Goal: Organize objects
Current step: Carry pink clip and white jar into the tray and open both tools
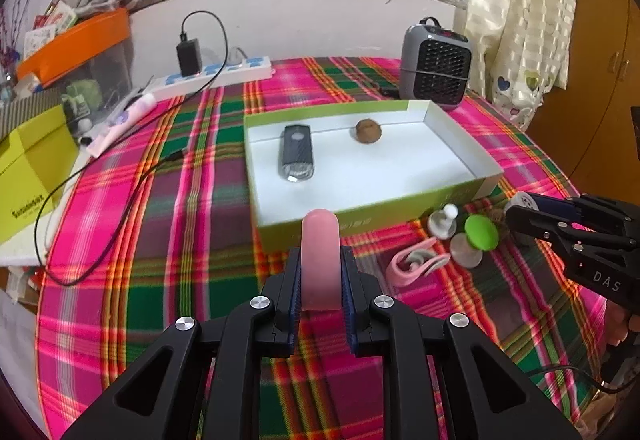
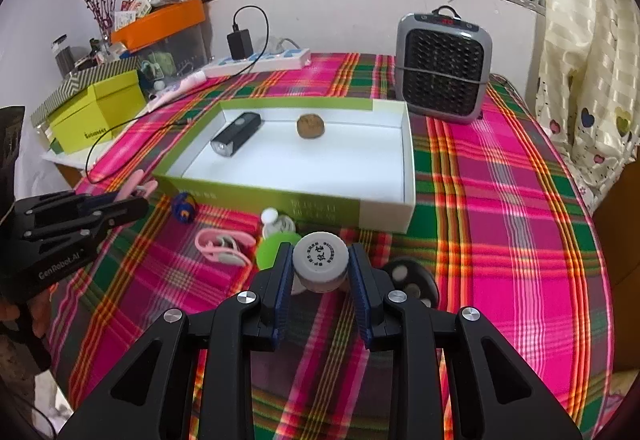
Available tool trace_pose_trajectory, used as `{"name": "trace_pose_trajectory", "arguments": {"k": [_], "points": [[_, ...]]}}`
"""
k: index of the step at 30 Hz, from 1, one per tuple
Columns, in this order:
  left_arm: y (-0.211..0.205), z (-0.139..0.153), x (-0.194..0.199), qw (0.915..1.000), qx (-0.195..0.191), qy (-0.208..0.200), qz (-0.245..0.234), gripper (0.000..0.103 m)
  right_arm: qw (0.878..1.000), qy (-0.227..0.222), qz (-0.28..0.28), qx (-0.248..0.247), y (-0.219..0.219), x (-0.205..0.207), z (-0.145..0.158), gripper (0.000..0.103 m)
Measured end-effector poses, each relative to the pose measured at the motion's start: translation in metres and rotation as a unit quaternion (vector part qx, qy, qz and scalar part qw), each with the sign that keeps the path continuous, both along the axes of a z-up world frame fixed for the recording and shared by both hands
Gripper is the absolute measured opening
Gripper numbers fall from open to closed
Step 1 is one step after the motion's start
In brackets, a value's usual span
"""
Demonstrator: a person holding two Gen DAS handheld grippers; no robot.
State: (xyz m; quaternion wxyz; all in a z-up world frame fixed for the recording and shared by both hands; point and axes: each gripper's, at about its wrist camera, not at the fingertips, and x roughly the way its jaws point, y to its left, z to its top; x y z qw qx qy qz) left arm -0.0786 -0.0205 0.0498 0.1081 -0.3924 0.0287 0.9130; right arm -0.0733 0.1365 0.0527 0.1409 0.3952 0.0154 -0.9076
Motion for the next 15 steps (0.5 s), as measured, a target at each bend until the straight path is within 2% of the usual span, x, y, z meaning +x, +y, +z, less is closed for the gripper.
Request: {"name": "trace_pose_trajectory", "arguments": {"k": [15], "points": [[0.019,0.008,-0.046,0.9998,0.016,-0.004,-0.010,0.016,1.000,0.001,0.015,0.000,-0.003,-0.046,0.012,0.029]]}}
